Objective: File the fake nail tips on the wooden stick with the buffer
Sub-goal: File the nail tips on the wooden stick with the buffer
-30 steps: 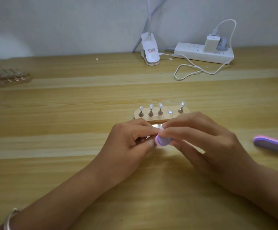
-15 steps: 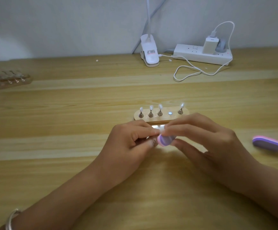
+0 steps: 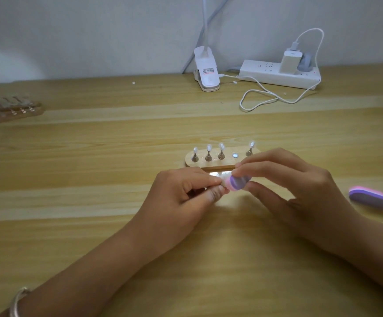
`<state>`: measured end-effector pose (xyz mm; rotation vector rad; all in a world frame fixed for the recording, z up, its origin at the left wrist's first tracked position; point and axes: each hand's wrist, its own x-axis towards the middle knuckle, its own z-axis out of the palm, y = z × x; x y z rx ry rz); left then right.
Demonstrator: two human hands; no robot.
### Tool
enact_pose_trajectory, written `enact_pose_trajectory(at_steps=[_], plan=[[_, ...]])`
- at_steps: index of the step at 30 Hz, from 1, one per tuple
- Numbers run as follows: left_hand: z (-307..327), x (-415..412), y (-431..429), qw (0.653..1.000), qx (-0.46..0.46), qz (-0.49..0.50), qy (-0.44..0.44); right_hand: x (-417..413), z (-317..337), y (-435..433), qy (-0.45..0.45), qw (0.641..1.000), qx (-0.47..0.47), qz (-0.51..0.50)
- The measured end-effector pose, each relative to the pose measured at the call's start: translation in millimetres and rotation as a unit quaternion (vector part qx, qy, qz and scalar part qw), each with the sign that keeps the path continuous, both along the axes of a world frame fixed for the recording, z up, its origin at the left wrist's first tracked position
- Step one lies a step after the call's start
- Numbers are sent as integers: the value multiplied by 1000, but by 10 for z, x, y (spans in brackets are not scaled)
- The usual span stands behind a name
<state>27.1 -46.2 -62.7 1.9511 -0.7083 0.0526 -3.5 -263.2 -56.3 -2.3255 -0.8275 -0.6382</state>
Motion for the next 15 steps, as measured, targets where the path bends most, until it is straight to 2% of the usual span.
enact_pose_trajectory(at_steps=[4, 8, 12, 15], plan=[[7, 10, 6, 1000, -15, -10, 4, -42, -19, 85, -17, 999, -2, 38], [1, 16, -4, 1000, -23, 1, 13, -2, -7, 14, -7, 1000, 5, 3], [9, 10, 3, 999, -35, -15, 28, -49, -29, 105, -27, 999, 4, 34], [8, 8, 0, 998, -42, -4, 35, -10, -7, 29, -19, 1000, 4, 15]])
